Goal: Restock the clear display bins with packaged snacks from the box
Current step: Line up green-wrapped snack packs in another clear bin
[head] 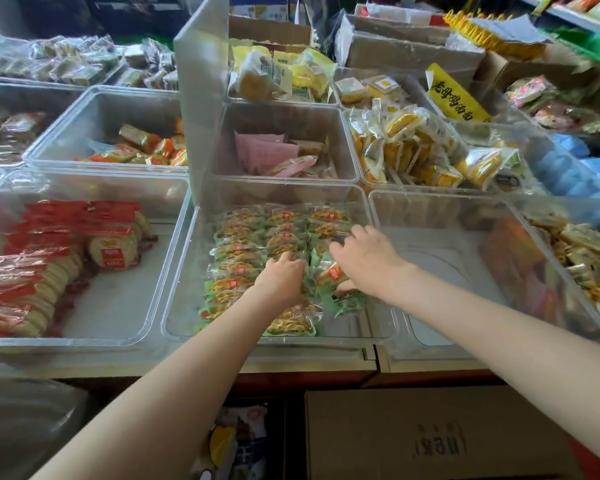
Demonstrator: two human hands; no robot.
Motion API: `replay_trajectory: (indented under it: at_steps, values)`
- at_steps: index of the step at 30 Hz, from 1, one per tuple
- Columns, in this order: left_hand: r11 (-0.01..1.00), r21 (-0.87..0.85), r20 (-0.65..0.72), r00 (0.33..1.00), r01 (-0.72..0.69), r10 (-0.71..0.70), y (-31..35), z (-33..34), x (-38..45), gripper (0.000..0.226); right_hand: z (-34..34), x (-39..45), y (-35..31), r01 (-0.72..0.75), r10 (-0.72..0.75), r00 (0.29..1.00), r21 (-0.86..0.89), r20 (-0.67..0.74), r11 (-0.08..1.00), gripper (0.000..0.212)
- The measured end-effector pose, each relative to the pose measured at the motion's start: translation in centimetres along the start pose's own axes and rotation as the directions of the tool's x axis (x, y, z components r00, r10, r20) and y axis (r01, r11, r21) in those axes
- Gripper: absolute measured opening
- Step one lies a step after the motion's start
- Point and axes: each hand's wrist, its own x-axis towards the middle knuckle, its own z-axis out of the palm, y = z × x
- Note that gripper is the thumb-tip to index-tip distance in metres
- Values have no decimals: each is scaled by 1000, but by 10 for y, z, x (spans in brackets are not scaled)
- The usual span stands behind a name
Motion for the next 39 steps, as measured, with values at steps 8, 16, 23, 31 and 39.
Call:
replay_trajectory:
  at_steps: [8, 16, 23, 31, 39]
  values:
    - [991, 51, -10, 992, -122, 123, 0, 1, 3, 58, 24, -7, 14, 30, -32, 999, 90, 24, 995, 70]
    - [925, 364, 213, 976, -112, 34, 9, 6, 4, 41, 26, 5, -1, 179, -188, 963, 62, 193, 982, 111]
    - [912, 350, 277, 954, -214, 117, 0, -7, -2, 35, 51, 29, -28, 11, -10, 996, -12, 86, 1000, 80]
    - [985, -27, -138, 977, -169, 164, -17, -19, 7, 43, 52, 19, -24, -123, 87, 982, 217, 165, 969, 117]
    - [947, 299, 143, 987, -119, 79, -25, 2, 15, 76, 71, 43, -30, -232, 259, 938, -138, 230, 963, 82]
